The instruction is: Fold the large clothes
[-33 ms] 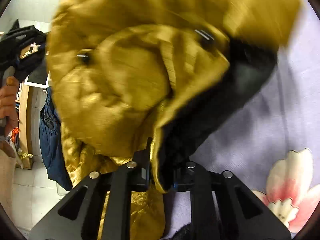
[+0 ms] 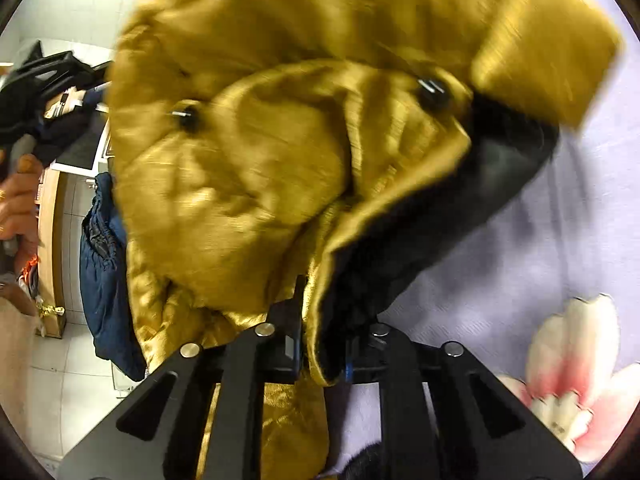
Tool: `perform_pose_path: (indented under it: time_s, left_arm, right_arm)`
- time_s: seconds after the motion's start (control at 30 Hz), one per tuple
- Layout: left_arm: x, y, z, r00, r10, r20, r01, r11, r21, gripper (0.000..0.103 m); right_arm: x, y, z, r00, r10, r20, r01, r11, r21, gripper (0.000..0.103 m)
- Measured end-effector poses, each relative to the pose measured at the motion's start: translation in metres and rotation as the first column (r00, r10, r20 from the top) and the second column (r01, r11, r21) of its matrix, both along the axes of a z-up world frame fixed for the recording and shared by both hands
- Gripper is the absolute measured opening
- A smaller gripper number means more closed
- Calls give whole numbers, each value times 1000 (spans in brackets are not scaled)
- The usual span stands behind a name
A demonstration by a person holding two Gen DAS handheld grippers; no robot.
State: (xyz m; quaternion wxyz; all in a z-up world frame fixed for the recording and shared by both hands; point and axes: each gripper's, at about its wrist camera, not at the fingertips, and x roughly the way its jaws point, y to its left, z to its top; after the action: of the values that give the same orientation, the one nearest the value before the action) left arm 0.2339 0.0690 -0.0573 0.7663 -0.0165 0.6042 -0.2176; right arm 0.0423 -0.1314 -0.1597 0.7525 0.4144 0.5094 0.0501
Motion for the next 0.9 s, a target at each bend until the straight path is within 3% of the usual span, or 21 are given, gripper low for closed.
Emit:
perform_pose_path:
  time_s: [0.03, 0.2, 0.3, 0.37, 0.43, 0.57, 0.67, 0.73, 0.87, 0.9]
  left_arm:
    - [-5, 2, 2, 1000, -7, 10, 7, 1000, -10, 90]
    - [-35, -37, -1, 987, -159, 14, 159, 987, -8, 90]
    - [-54, -57, -5, 974, -227, 13, 227, 974, -22, 91]
    - [-64, -71, -11, 965, -262, 10, 262, 965, -16, 91]
    - [-73, -81, -17, 957, -291, 1, 291, 957, -3, 91]
    - [-96, -100, -30, 947, -316, -49, 315, 949, -27, 91]
    - [-114, -111, -44, 935, -350, -64, 350, 937, 2, 92]
    - [-121, -113, -50, 931, -359, -65, 361, 932, 34, 92]
    - [-110, -103, -56, 945, -322, -56, 325, 944, 56, 92]
    - [-103, -100, -56, 952, -300, -53, 303, 952, 51, 92]
  right_arm:
    - [-6, -3, 7, 1000, -19, 4, 19, 1000, -5, 12]
    - [-77, -68, 56, 968, -250, 30, 251, 968, -30, 10]
    - [-137, -125, 95, 922, -380, 74, 386, 917, -97, 9]
    - [-173, -157, 114, 893, -443, 86, 451, 870, -201, 9]
    - [-203, -191, 128, 842, -531, 99, 538, 807, -246, 9]
    - [-257, -259, 149, 655, -745, 130, 747, 610, -264, 12]
    - [-267, -289, 143, 581, -813, 42, 786, 547, -288, 35]
    - [-269, -288, 140, 566, -823, 47, 802, 537, -261, 59]
    - [-268, -267, 119, 633, -773, 30, 756, 610, -236, 62]
    - [-268, -259, 111, 636, -771, 9, 753, 619, -223, 62]
